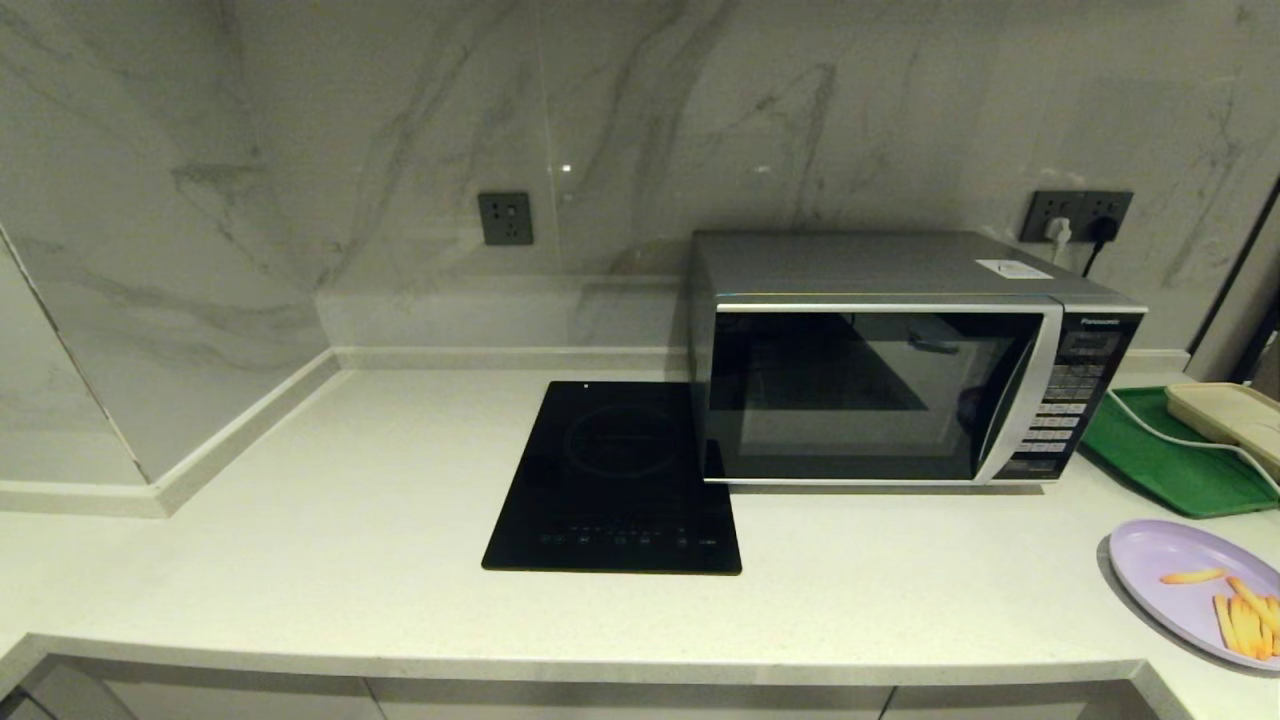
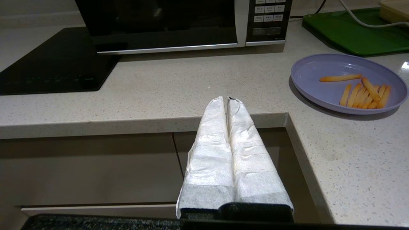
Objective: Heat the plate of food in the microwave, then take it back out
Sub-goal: Open the microwave oven
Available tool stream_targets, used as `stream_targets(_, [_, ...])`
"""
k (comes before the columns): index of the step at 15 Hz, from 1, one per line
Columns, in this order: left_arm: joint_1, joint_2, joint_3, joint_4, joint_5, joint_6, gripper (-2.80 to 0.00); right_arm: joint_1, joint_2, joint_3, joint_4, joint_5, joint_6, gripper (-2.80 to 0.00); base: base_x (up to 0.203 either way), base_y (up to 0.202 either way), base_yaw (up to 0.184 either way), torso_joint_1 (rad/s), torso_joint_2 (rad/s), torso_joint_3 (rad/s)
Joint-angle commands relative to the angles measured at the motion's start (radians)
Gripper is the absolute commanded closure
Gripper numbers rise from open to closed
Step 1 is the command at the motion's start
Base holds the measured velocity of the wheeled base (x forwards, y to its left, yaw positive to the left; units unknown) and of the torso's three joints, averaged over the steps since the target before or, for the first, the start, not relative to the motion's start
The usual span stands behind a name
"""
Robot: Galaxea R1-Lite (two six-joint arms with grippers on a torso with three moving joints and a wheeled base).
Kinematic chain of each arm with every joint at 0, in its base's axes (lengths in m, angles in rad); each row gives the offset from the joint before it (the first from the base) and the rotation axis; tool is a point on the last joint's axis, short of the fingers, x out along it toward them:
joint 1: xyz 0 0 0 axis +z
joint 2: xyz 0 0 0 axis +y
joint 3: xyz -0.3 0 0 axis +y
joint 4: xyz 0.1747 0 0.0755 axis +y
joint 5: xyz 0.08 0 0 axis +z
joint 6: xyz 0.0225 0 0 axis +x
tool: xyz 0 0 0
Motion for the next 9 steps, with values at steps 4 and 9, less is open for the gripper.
stream_targets(4, [0.001,0.000,0.000,0.000,0.000,-0.001,0.00,0.000,0.000,0.000,-0.003,-0.004,-0.001,0.00,0.000,0.000,0.000,0.000,0.00,0.000])
stream_targets(9, [0.001,0.000,0.000,0.000,0.000,-0.001,0.00,0.000,0.235,-0.322,0.004,-0.020,0.047,0.00,0.000,0.000,0.000,0.000,0.00,0.000])
